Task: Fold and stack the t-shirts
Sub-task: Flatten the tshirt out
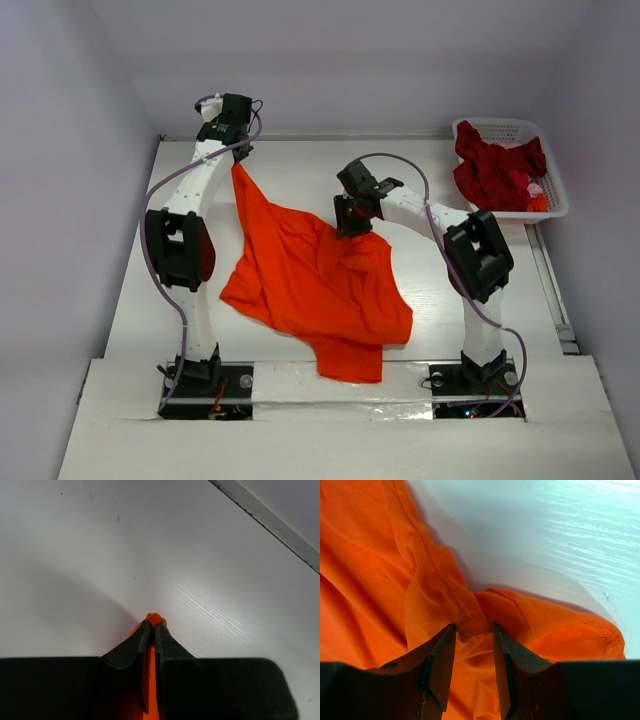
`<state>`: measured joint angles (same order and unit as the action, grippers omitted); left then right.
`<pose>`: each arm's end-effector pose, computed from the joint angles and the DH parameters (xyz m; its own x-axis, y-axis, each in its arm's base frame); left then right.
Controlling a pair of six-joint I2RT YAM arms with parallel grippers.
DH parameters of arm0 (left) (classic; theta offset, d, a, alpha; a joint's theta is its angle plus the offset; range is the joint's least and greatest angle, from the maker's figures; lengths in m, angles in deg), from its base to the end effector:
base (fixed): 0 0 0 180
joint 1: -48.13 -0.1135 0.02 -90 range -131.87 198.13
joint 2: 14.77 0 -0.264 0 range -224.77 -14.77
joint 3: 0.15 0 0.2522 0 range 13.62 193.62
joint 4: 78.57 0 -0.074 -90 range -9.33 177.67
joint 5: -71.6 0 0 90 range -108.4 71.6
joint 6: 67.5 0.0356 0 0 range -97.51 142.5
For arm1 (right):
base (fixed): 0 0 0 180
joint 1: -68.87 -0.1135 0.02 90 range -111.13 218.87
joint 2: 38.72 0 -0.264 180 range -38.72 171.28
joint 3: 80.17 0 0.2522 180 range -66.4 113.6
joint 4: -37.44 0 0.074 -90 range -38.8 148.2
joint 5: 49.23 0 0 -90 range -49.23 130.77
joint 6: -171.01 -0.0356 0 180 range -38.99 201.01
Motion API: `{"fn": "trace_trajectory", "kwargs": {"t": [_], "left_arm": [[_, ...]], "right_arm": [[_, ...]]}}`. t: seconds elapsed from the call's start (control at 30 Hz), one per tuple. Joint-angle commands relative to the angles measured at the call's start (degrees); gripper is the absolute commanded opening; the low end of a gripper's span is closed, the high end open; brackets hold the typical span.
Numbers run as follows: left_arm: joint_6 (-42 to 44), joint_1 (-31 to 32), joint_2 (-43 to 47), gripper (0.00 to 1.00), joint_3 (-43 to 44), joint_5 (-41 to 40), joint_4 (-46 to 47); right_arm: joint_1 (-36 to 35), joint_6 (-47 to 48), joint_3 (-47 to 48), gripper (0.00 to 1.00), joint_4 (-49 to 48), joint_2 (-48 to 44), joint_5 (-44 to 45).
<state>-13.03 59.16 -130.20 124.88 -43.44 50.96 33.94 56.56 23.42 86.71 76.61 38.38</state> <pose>0.4567 -0.0737 0.3245 -0.4408 -0.4505 -0.7763 -0.4878 0.8463 -0.2141 0.3541 0.2491 0.2050 -0.8965 -0.1217 -0.4261 -0.2390 0.9424 0.2338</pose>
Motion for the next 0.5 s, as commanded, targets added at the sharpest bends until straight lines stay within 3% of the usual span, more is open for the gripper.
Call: {"fn": "trace_trajectory", "kwargs": {"t": [0.0, 0.23, 0.33, 0.37, 0.47], "left_arm": [[0.64, -0.04, 0.74, 0.00, 2.64, -0.71, 0.06], [0.64, -0.04, 0.74, 0.00, 2.64, -0.80, 0.06], [0.64, -0.04, 0.83, 0.00, 2.64, -0.80, 0.06], [0.64, -0.04, 0.83, 0.00, 2.64, -0.72, 0.06], [0.64, -0.04, 0.92, 0.00, 2.64, -0.71, 0.06]], "right_arm": [[0.13, -0.60, -0.09, 0.41, -2.55, -0.10, -0.68], [0.13, -0.78, 0.53, 0.23, -2.11, 0.07, -0.33], [0.13, -0.69, 0.71, 0.11, -1.85, 0.34, -0.07], [0.13, -0.69, 0.71, 0.02, -1.84, 0.34, -0.07], [0.13, -0.95, 0.79, 0.00, -1.58, 0.25, 0.11]]}}
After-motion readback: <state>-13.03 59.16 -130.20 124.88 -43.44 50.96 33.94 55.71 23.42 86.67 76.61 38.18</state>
